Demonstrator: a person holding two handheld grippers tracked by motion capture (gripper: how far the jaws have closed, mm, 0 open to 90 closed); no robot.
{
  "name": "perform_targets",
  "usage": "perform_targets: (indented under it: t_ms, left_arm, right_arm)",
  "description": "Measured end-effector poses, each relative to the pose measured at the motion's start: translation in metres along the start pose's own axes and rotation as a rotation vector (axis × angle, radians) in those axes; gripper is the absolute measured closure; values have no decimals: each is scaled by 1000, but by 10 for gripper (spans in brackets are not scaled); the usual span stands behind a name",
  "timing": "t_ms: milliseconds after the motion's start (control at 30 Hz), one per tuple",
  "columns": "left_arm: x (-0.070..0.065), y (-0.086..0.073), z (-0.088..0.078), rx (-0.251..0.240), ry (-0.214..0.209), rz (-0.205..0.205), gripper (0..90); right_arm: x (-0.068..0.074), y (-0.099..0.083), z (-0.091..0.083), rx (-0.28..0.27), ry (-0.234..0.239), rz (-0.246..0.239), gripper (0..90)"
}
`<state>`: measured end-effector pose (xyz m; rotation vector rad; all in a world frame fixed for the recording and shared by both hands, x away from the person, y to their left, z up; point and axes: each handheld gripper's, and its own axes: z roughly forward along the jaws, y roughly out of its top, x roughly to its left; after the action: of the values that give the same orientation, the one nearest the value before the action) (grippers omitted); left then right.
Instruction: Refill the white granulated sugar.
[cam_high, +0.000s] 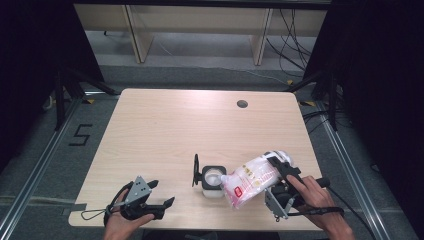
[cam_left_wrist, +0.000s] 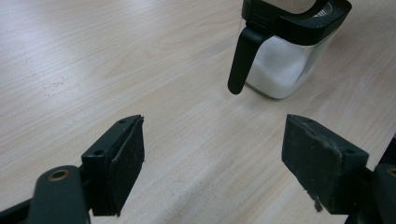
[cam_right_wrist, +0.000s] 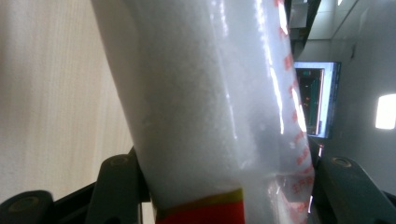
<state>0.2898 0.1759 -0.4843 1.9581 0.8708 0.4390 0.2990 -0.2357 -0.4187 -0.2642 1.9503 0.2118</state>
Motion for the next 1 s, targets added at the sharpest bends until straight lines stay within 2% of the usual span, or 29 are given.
perform_targets:
  t_ms: [33, 67, 100, 267, 300, 333, 367, 400, 433, 467, 500, 533, 567, 600, 633, 667, 700, 733, 767, 800, 833, 867, 967, 1000]
  left_arm:
    - [0, 0, 0, 1, 1, 0, 205]
    - [0, 0, 0, -2, -1, -1, 205]
    - [0, 0, 0, -1, 1, -1, 207]
    - [-1, 0, 0, 3, 8, -11, 207]
    - [-1, 0, 0, 3, 8, -11, 207]
    - [-1, 0, 0, 3, 8, -11, 207]
    - [-1, 0, 0, 3, 8, -11, 207]
    - [-1, 0, 0, 2, 8, -12, 207]
    - [-1, 0, 0, 2, 8, -12, 207]
    - [-1, 0, -1, 4, 8, -11, 207]
    - [-1, 0, -1, 3, 8, -12, 207]
    - [-1, 0, -1, 4, 8, -11, 207]
    - [-1, 0, -1, 3, 8, -11, 207]
    - [-1, 0, 0, 3, 9, -12, 207]
    - [-1, 0, 0, 2, 9, -12, 207]
    - [0, 0, -1, 3, 9, -11, 207]
    - [-1, 0, -1, 2, 9, -12, 207]
    - [0, 0, -1, 3, 9, -11, 207]
    - [0, 0, -1, 3, 9, -11, 207]
    - [0, 0, -1, 2, 9, -11, 207]
    - [-1, 0, 0, -6, 8, -21, 207]
    - [0, 0, 0, -4, 1, -1, 207]
    - [1, 0, -1, 1, 3, 3, 207]
    - [1, 0, -1, 1, 2, 3, 207]
  right_arm:
    - [2, -1, 0, 0, 11, 34, 469]
    - [-3, -1, 1, -17, -2, -40, 469]
    - [1, -2, 1, -9, 4, 8, 469]
    - [0, -2, 0, -4, 1, 1, 470]
    - [-3, -1, 0, -8, -3, -30, 470]
    - [0, -2, 0, -5, -1, 10, 470]
    - [0, -2, 0, -5, -1, 10, 470]
    - [-2, -1, -1, -3, -7, -15, 470]
    - [-2, -1, -1, -3, -7, -15, 470]
    - [-4, -1, -1, -2, -8, -51, 470]
    - [-4, -1, -1, 1, -9, -46, 471]
    - [-2, -2, 0, 3, 0, -15, 470]
    - [-3, -2, -1, 3, -10, -37, 471]
    - [-3, -2, 0, 1, -3, -27, 471]
    - [0, -3, 1, 2, 5, 16, 471]
    - [0, -4, 1, 4, 6, 23, 471]
    - [-1, -5, 1, -8, 6, 6, 471]
    - [1, -6, 1, -7, 13, 45, 471]
    - [0, -6, 2, -11, 18, 35, 471]
    - [2, -7, 2, -8, 25, 67, 471]
    - [1, -8, 3, -17, 31, 53, 472]
    - [3, -9, 3, -12, 33, 87, 472]
    - [4, -12, 5, -25, 46, 122, 472]
    - [2, -13, 6, -42, 48, 102, 472]
